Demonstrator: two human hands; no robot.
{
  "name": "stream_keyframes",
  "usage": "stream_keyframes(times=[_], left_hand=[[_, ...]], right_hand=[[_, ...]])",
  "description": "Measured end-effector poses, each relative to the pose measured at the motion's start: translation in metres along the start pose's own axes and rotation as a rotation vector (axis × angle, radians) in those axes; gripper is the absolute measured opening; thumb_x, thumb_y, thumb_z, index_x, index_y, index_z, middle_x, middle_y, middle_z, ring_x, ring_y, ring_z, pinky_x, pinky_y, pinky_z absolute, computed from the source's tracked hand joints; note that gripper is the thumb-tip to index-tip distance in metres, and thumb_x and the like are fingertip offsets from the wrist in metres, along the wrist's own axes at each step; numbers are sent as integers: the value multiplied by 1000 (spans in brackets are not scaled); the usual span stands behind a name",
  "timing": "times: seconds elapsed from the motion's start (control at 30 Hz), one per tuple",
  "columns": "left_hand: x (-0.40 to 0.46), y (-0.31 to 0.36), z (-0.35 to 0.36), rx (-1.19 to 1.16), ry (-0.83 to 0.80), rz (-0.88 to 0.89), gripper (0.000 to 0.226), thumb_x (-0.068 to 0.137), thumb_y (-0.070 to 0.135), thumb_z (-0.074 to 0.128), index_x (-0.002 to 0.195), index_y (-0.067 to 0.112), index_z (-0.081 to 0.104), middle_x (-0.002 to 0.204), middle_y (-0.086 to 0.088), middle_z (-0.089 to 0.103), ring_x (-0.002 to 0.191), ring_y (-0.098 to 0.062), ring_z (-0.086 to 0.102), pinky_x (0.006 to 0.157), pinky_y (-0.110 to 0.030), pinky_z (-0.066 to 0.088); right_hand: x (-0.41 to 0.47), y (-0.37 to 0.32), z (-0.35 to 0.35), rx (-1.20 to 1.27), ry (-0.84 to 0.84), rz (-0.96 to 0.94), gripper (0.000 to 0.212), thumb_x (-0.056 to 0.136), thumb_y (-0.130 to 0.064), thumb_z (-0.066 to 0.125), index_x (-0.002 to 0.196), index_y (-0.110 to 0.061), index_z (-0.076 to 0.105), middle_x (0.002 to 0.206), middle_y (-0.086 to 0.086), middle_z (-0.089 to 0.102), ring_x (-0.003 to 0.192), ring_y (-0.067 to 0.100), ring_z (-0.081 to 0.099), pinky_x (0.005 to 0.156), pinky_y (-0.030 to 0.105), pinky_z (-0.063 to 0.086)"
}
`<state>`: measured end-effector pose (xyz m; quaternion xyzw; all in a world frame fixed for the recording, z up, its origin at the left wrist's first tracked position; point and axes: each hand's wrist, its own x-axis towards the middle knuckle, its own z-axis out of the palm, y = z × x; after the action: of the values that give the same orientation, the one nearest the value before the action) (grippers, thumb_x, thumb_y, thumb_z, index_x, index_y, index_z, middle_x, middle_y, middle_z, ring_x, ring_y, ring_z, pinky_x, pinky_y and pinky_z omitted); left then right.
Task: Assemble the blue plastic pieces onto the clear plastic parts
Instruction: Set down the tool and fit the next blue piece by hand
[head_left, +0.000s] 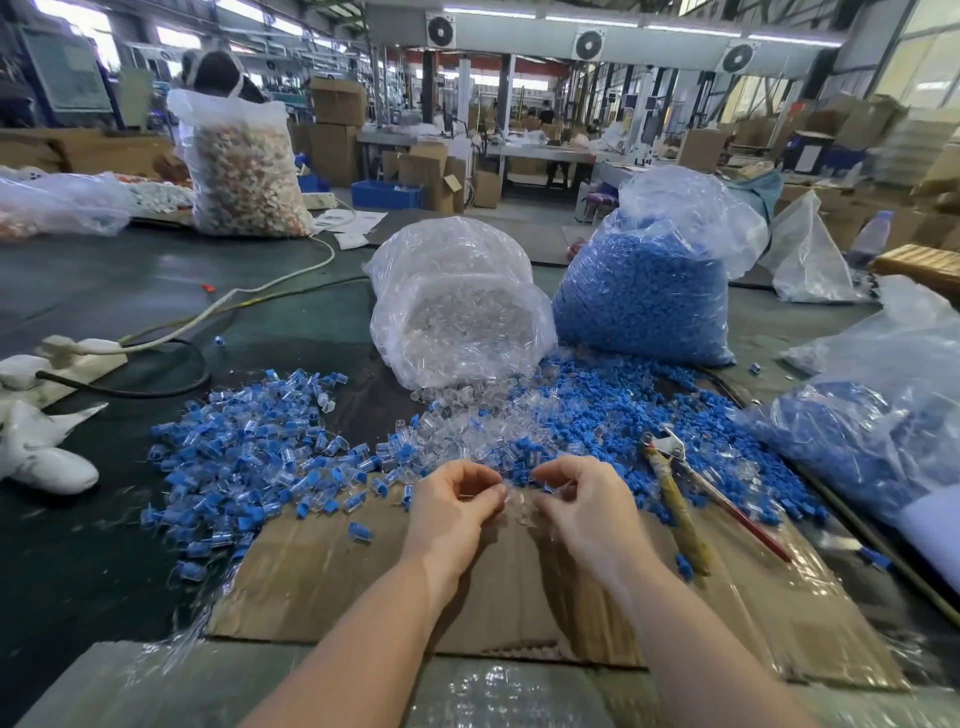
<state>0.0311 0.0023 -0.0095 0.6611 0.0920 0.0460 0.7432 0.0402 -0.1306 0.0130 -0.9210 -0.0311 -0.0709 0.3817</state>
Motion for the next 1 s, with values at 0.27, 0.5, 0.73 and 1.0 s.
stream_keyframes(times=[0.27,0.5,0.73,1.0], left_hand=[[-5,-9,1,350,22,166,19,86,3,61,96,18,68,82,6,66,77,-5,62,69,-14,49],[-9,-11,-2,393,23,223,23,85,7,63,80,28,60,75,7,64,72,-6,61,64,-10,46],[-14,-13,-2,415,13,272,20,86,10,63,80,29,62,73,11,63,69,5,57,63,-5,42],[-16,-14,-4,474,4,316,15,86,11,63,84,25,64,77,11,64,74,0,58,66,-4,42]], right_hand=[[-2,6,18,-621,124,-44,19,94,-31,47,101,-26,64,106,-5,51,106,18,44,88,35,32],[-8,5,15,-545,205,-121,15,94,-30,47,97,-25,61,100,-9,57,99,16,48,85,32,30],[-34,10,19,-280,308,-191,2,84,-18,65,85,-19,65,80,-5,66,80,21,58,72,33,31],[-41,17,21,-219,346,-212,10,81,-11,69,90,-14,70,87,-1,69,83,26,60,73,35,32]])
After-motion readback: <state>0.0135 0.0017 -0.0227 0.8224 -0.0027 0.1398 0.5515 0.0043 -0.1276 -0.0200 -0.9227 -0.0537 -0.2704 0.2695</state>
